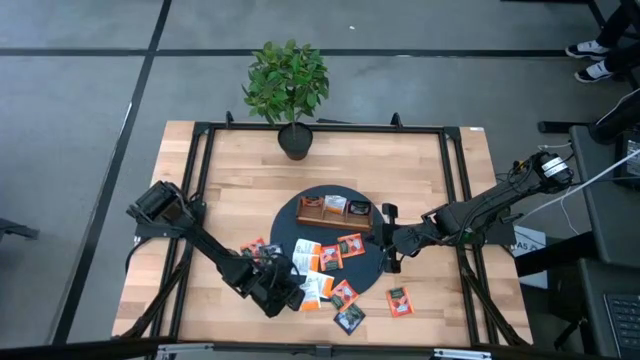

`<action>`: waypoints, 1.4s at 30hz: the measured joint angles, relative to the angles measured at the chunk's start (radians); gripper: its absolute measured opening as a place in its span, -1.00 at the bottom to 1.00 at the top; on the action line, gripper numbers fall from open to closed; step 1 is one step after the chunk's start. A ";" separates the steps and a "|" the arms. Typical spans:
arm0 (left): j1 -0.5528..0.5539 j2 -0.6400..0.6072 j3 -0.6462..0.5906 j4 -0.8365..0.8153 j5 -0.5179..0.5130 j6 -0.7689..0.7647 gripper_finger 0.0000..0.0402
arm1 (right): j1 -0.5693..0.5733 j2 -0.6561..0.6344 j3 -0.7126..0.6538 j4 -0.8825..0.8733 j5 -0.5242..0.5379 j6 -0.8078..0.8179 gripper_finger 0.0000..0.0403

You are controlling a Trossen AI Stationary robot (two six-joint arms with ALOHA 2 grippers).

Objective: Pick & Place Tea
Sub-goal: Put the white tea bag into the middle of the wooden organizer

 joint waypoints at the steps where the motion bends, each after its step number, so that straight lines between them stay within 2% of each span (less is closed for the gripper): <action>1: 0.000 0.000 0.000 0.005 0.000 0.001 -0.03 | 0.000 0.000 0.000 0.000 0.000 0.000 -0.90; 13: 0.005 0.015 0.000 0.024 0.005 0.005 -0.04 | 0.000 0.000 0.000 0.000 0.000 0.000 -0.90; 20: 0.018 0.054 0.004 0.113 0.026 0.054 -0.04 | 0.000 0.000 0.000 0.000 0.000 0.000 -0.90; 30: 0.020 0.056 0.003 0.110 0.026 0.055 -0.04 | 0.000 0.000 0.000 0.000 0.000 0.002 -0.90; 34: 0.020 0.058 0.003 0.099 0.024 0.062 -0.14 | 0.000 0.000 0.000 0.000 0.000 0.003 -0.90; 42: 0.020 0.061 0.001 0.085 0.017 0.092 -0.46 | 0.000 0.000 0.000 0.000 0.000 0.003 -0.90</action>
